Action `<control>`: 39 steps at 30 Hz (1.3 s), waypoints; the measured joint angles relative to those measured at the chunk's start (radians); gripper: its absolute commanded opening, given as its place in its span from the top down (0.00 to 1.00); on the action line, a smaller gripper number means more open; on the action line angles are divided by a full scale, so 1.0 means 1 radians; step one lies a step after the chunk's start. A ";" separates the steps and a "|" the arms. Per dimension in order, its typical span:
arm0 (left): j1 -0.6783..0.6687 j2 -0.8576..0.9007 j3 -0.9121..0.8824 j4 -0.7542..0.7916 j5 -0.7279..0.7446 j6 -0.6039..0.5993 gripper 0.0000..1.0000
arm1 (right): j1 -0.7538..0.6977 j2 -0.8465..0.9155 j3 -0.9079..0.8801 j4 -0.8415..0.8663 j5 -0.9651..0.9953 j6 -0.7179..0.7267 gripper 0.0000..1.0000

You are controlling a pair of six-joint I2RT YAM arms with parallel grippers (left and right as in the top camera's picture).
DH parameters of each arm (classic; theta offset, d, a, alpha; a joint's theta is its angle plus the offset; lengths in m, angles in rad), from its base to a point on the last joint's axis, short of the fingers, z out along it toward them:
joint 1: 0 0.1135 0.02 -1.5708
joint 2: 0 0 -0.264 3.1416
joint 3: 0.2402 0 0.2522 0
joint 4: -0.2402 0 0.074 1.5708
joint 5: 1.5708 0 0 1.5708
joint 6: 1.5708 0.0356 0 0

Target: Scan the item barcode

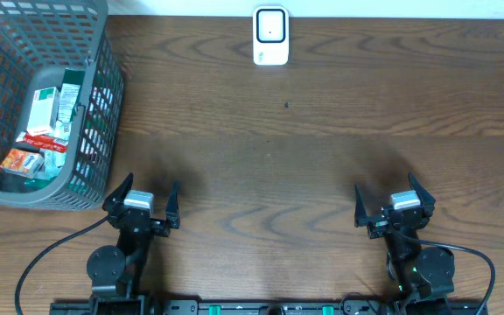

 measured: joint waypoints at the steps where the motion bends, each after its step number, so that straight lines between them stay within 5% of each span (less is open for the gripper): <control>1: 0.000 0.000 0.000 0.000 0.000 0.000 0.14 | 0.000 0.000 0.000 0.000 0.000 0.000 0.01; 11: 0.000 0.000 0.000 0.000 0.000 0.000 0.14 | 0.000 0.000 0.000 0.004 0.000 0.010 0.01; 17: 0.000 0.000 0.000 0.000 0.000 0.000 0.14 | 0.000 0.004 0.019 0.124 -0.017 0.143 0.01; 26: 0.000 0.001 0.003 -0.005 0.000 0.000 0.14 | -0.006 0.134 0.517 -0.019 -0.020 0.209 0.01; 39: 0.000 0.002 0.005 -0.008 0.000 0.000 0.14 | -0.006 0.743 1.325 -0.603 -0.020 0.140 0.01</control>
